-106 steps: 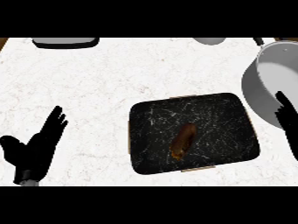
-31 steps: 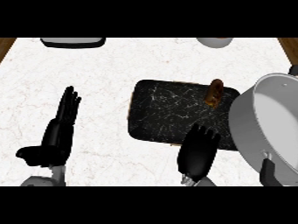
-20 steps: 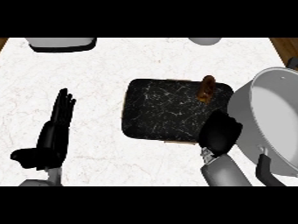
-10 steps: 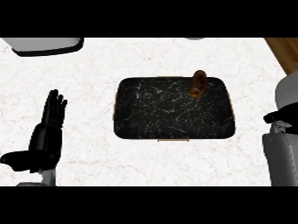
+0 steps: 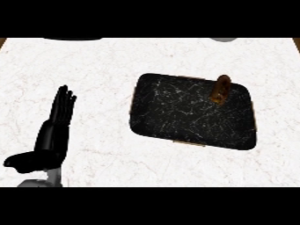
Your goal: Pick the sweet potato from the tray and place it in the pot
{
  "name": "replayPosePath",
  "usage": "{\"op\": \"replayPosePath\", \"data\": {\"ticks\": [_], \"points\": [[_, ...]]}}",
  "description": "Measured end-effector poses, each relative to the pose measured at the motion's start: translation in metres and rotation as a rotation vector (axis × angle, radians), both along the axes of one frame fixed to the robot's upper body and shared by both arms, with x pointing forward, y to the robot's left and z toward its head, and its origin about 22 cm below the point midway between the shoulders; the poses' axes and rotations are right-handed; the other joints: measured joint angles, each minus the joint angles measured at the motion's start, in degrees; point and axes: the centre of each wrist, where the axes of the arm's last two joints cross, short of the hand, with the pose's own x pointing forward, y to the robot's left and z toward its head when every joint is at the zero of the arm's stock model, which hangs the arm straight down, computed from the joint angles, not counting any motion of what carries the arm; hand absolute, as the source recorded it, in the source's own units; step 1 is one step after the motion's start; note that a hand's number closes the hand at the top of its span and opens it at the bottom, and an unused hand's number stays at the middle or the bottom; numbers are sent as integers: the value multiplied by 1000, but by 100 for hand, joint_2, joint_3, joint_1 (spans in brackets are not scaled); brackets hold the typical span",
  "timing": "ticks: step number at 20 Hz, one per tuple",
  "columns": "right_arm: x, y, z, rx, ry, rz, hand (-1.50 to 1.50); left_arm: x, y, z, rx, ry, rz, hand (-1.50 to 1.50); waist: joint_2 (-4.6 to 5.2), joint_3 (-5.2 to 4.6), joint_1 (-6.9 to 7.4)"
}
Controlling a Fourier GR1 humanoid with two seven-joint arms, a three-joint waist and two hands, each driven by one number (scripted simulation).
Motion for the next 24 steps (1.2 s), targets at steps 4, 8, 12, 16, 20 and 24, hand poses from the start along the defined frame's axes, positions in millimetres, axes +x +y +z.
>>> {"op": "replayPosePath", "data": {"ticks": [4, 8, 12, 16, 20, 24], "points": [[-8, -39, 20, -46, 29, -139, 150, 2, -5, 3, 4, -10, -39, 0, 48, -3, 233], [-19, -68, 38, -81, 59, -262, 150, 3, -11, 4, 9, -13, -71, 0, 59, -5, 392], [-31, -90, 51, -105, 93, -373, 150, 4, -16, 5, 7, -13, -97, 0, 47, -4, 491], [-39, -101, 62, -111, 119, -462, 150, 7, -22, 5, 2, -11, -112, 0, 25, -4, 543], [-46, -106, 68, -115, 137, -544, 150, 10, -24, 6, 5, -5, -119, 0, -14, -3, 575], [-51, -103, 70, -115, 153, -618, 150, 11, -24, 5, 8, 4, -122, 0, -56, -5, 575]]}}
